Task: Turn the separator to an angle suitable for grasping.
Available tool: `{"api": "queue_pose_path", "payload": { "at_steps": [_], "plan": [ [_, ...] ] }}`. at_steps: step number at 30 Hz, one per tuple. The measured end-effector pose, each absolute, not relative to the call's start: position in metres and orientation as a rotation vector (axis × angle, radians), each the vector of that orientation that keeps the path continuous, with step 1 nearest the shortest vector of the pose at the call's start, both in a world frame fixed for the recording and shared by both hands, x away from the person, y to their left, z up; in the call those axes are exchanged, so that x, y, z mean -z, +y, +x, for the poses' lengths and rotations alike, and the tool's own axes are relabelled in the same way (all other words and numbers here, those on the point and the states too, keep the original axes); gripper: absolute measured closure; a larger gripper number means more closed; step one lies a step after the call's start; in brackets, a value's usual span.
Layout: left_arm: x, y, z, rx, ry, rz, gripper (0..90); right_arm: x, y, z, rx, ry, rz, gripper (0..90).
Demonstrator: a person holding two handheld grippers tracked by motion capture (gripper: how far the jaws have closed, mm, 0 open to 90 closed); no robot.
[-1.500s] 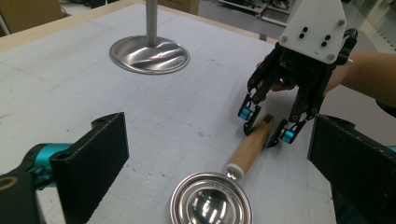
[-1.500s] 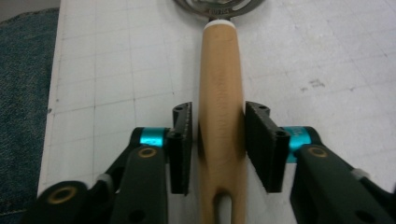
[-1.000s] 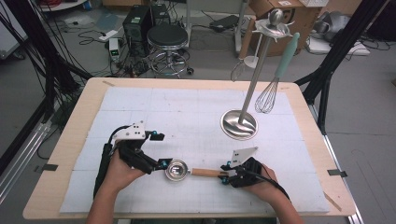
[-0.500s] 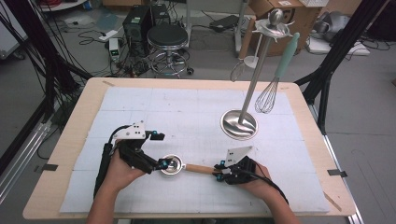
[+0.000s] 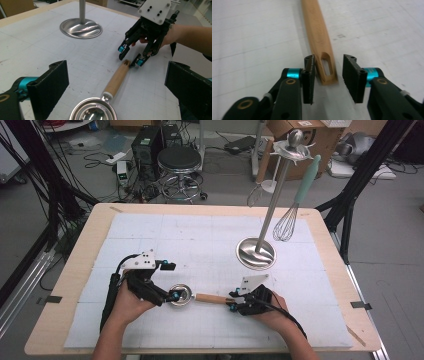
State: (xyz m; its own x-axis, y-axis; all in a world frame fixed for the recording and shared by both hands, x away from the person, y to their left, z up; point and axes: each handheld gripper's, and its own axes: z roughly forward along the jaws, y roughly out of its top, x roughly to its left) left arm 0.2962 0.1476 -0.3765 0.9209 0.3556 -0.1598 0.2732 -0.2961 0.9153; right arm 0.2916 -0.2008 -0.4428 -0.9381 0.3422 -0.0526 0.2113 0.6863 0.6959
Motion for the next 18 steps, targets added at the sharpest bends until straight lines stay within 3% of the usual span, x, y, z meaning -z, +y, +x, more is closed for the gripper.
{"api": "queue_pose_path", "payload": {
  "at_steps": [12, 18],
  "plan": [
    [0.378, 0.145, 0.297, -0.082, 0.462, 1.903, 5.9, 0.444, -0.211, 0.309, -1.100, 2.625, 0.632, 58.7],
    [0.380, 0.144, 0.297, -0.077, 0.462, 1.911, 5.9, 0.435, -0.218, 0.302, -1.172, 2.607, 0.638, 51.5]
  ]
}}
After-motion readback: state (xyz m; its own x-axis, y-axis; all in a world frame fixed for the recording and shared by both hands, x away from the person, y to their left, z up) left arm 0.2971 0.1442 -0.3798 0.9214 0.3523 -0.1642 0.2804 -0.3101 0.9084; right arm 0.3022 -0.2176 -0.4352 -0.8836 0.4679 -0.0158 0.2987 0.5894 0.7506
